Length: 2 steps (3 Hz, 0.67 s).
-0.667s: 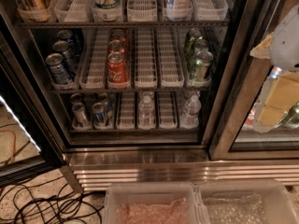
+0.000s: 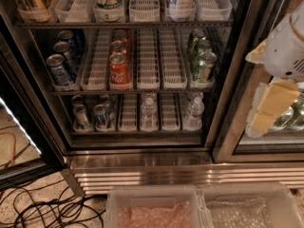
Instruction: Pick redbull can from bottom shelf of fridge
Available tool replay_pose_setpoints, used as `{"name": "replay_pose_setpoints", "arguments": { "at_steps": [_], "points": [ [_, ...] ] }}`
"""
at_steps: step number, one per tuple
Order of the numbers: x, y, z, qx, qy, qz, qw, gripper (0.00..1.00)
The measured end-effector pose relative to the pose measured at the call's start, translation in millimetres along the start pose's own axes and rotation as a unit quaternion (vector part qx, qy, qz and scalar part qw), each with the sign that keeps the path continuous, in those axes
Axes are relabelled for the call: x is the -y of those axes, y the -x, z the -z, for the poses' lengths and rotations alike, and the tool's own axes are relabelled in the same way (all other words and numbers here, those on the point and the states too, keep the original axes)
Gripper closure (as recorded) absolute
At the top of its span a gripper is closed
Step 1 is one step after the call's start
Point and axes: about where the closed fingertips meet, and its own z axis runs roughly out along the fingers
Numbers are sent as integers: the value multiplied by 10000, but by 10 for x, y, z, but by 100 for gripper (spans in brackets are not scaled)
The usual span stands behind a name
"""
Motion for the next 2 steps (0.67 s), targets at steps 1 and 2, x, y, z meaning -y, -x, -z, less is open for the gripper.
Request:
{"name": "replay_pose_setpoints", "arguments": {
  "at_steps": [1,2],
  "points": [
    [-51,171,-251,166,124,40,9998,0],
    [-142,424,-540,385,494,99,9980,0]
  ]
}}
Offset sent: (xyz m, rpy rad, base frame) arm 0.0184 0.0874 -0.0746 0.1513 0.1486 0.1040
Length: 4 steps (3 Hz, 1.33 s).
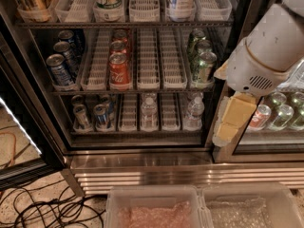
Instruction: Pick redbull can from bottom shelf of fridge
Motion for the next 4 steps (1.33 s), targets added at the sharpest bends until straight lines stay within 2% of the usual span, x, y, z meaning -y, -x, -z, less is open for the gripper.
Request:
{"name": "replay_pose_setpoints", "arguments": {
  "at_steps": [1,2,3,4],
  "points": [
    [-74,32,-14,-4,6,38,10000,0],
    [-287,298,-341,315,179,-142,9992,0],
    [-421,754,-843,803,418,-165,9958,0],
    [-500,1101,-1253,1246,744,-55,9894,0]
  ]
}}
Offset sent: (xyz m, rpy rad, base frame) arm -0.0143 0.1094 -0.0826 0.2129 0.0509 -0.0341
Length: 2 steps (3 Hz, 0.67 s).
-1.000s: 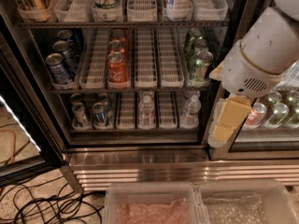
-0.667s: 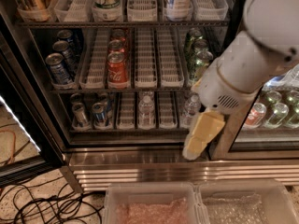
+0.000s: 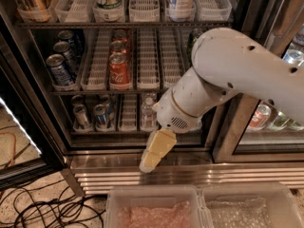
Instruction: Pick redbull can from bottom shelf of fridge
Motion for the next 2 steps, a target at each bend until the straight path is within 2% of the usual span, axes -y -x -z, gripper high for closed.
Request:
{"name": "replay_pose_setpoints", "arguments": {
  "at_steps": [1,2],
  "points": [
    [0,0,0,0,0,0,10000,0],
    [43,56,-240,108,-87,-266,9995,0]
  ]
}}
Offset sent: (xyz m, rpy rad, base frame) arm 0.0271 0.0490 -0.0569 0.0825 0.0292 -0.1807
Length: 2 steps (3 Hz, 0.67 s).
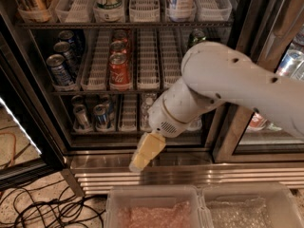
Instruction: Pick redbull can from bottom shelf of fridge
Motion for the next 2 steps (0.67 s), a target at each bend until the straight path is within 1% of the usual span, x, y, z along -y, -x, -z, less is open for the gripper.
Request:
{"name": "replay_pose_setpoints", "arguments": {
  "at_steps": [1,2],
  "points": [
    [133,92,-460,172,-109,-471,9987,0],
    [224,82,-845,247,-16,-912,9955,0]
  ]
}}
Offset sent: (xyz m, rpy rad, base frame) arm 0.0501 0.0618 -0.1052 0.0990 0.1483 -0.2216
